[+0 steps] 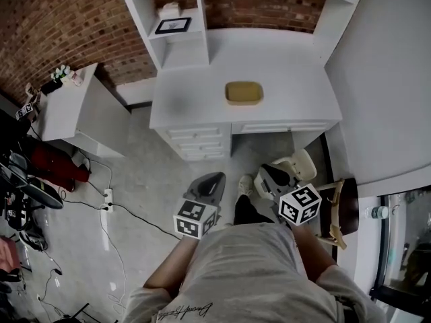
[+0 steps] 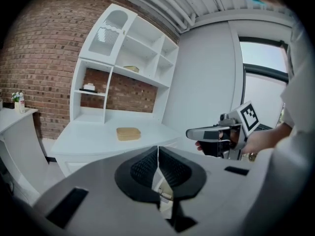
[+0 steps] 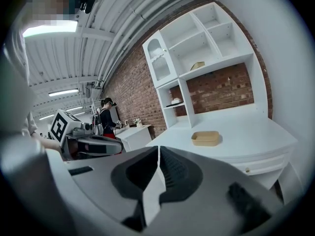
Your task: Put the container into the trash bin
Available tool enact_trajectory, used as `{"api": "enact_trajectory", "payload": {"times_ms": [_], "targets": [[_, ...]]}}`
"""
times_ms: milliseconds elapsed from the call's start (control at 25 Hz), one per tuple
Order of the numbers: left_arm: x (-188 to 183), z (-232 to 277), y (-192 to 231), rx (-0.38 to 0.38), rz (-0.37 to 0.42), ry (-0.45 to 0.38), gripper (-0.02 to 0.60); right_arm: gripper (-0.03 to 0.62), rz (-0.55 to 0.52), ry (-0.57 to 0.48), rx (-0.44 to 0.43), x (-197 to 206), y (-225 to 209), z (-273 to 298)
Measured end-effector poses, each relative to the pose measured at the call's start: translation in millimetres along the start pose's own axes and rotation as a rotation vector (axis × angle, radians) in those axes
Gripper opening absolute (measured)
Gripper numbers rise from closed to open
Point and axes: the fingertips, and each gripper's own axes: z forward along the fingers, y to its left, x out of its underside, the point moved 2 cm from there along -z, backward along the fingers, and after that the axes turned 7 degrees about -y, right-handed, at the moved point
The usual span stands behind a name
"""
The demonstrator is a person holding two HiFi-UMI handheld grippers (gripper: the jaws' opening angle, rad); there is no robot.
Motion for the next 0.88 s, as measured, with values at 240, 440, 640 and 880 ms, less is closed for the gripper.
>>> {"api": "enact_trajectory", "payload": {"times_ms": [240,440,640,880], "targets": [[-28,62,32,-0.026,0.005,0.007,0.017,0.029,0.017,0.028,-0.023,-17,-57,46],[-54,107,56,-0.055,-0.015,-0.013,0.017,0.029,0.005,0.044,-0.066,-42,-99,90],[-72,145,76,-0.081,-0.026,-0.017,0.017,0.029,0.007,0.068,-0.101,-57,-133,124],[-88,184,97,-0.118,-0.034,-0.018,0.017,0.031,-0.016,0.071,-0.146,-76,-166,156]]}}
